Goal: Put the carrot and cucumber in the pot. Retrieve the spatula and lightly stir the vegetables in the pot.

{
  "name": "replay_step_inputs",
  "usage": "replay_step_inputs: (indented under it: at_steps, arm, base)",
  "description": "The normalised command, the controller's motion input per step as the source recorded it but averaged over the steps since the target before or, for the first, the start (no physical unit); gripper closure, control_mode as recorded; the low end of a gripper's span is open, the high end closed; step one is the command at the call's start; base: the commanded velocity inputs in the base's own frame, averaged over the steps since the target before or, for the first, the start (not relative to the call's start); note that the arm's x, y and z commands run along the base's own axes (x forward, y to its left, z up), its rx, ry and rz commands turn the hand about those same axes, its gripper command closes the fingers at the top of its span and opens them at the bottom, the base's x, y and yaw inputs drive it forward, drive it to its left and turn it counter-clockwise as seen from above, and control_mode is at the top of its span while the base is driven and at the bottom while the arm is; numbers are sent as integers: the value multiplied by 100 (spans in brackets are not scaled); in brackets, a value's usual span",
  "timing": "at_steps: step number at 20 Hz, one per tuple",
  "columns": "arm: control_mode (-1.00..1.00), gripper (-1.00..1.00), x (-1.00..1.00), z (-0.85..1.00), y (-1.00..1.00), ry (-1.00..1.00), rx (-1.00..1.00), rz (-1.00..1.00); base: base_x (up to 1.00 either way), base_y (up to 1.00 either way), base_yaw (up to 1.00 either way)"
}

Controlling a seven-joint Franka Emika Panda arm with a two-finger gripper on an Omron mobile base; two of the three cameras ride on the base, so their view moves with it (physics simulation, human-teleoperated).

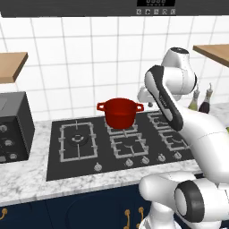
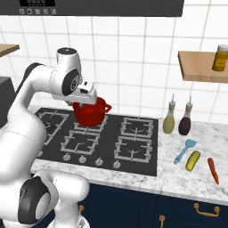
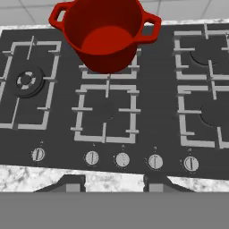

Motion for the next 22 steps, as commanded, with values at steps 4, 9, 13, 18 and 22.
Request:
replay_step_inputs:
  at_steps: [4, 9, 13, 18, 22]
  arm:
    - [-100, -100, -64, -1, -17, -7, 0, -2]
    - [-100, -100, -96, -26, -71, -5, -1, -10]
    - [-100, -100, -43, -69, -98, 0, -13, -6]
    - [-100, -100, -11, -23, -93, 13, -15, -8]
    - [-100, -100, 3, -34, -100, 12, -14, -9]
  base:
    - [0, 0, 0]
    - [0, 0, 0]
    - [0, 0, 0]
    - [0, 0, 0]
    - [0, 0, 0]
